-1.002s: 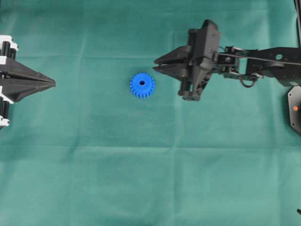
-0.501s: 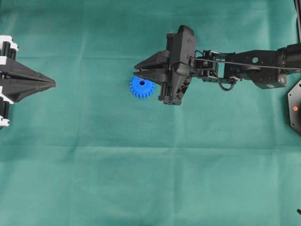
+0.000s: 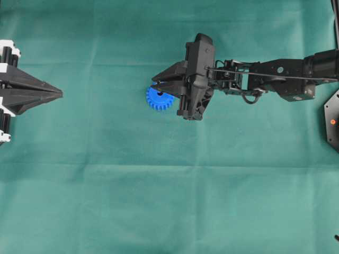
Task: Insert the shaft placed at a random location into the center hole of the small gear at another random location.
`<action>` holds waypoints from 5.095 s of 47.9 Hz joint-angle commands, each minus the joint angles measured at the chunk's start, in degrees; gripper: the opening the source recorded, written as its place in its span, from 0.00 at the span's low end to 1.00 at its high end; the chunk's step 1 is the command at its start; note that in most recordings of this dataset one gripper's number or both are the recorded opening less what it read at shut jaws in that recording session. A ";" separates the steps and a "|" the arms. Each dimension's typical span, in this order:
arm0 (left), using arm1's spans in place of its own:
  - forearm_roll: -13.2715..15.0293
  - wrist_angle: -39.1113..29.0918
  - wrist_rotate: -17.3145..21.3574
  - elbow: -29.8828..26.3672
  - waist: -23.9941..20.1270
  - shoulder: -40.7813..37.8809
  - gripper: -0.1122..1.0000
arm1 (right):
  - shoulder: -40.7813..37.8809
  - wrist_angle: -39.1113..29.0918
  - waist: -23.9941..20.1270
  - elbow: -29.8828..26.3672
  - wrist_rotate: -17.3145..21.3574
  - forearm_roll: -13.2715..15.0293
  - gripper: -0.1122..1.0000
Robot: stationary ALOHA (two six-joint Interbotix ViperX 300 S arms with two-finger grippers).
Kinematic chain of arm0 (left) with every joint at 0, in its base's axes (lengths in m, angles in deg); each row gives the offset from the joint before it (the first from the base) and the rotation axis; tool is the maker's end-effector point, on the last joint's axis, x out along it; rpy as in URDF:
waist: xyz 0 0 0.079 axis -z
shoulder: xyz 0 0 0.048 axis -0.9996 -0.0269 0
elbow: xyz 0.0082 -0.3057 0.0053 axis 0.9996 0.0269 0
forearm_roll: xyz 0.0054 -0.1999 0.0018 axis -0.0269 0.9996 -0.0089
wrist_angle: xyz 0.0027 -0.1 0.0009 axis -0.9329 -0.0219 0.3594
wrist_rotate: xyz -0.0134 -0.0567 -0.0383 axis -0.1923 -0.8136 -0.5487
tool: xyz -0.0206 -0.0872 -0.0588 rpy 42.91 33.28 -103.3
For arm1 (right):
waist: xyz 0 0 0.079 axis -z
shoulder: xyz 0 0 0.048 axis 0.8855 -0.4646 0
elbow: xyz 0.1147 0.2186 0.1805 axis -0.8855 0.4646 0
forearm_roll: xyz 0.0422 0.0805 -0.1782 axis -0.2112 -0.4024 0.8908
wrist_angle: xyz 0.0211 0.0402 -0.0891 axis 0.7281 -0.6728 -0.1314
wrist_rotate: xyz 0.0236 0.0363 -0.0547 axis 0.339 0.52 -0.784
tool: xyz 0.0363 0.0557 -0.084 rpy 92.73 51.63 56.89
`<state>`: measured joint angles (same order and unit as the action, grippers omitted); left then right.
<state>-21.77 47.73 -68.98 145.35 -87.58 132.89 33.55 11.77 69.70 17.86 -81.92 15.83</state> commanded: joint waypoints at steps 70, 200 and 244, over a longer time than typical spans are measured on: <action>-0.09 -0.44 0.00 -0.97 0.09 -0.44 0.10 | -5.36 3.08 -0.26 -1.23 0.00 -1.05 0.22; -0.18 -0.53 0.00 -0.97 0.09 -0.44 0.10 | 38.23 -6.33 -0.35 24.17 0.00 -1.14 0.84; -0.09 -0.53 0.00 -0.97 0.09 -0.44 0.10 | 38.23 -6.33 -1.85 24.17 0.00 -1.14 0.84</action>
<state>-21.77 46.85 -68.98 145.35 -87.67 132.89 71.51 5.44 68.11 42.73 -82.01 14.87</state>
